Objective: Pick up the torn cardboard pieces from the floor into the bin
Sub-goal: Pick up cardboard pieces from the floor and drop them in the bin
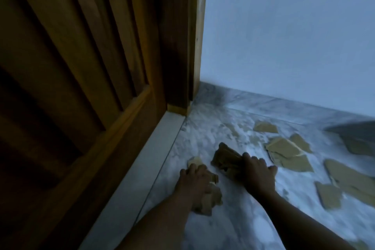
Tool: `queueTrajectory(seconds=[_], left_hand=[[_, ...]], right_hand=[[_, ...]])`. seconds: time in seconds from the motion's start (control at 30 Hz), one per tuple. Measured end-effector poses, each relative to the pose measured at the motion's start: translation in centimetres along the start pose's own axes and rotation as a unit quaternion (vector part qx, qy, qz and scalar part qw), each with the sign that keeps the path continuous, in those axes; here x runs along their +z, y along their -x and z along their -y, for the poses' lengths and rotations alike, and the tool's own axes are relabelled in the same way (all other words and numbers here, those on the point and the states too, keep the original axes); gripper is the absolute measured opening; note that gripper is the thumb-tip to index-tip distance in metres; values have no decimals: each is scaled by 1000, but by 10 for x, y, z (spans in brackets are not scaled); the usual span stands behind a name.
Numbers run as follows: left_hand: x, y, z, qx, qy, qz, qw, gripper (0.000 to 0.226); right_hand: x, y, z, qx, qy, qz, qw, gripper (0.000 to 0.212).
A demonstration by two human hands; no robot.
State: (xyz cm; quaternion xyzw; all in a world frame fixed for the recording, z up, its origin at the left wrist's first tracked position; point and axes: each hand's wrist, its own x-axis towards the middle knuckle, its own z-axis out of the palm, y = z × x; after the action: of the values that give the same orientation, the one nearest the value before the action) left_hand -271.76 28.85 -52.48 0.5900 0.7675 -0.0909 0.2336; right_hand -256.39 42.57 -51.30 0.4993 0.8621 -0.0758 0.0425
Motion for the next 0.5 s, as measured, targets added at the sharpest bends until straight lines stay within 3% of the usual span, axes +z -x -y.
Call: queueTrajectory(seconds=[0.1,0.2,0.33,0.4,0.5], left_hand=[[8,18,1,-8,53,-30,998,51],[8,31,26,-72,187,-6,980,48],[29,43,75,-128,199,8,972,67],[42,47,94,-155,207,10,966,69],[53,53,104,-171,221,4,960,74]], right_hand=[[-8,0,-19,86,-137,66,985,26],[-15,-6,-11,42,-214,128,968,43],[0,-11,54,6,-257,249,934,60],[12,-9,94,26,-270,268,924,70],[31,2,137,62,-266,237,932,73]])
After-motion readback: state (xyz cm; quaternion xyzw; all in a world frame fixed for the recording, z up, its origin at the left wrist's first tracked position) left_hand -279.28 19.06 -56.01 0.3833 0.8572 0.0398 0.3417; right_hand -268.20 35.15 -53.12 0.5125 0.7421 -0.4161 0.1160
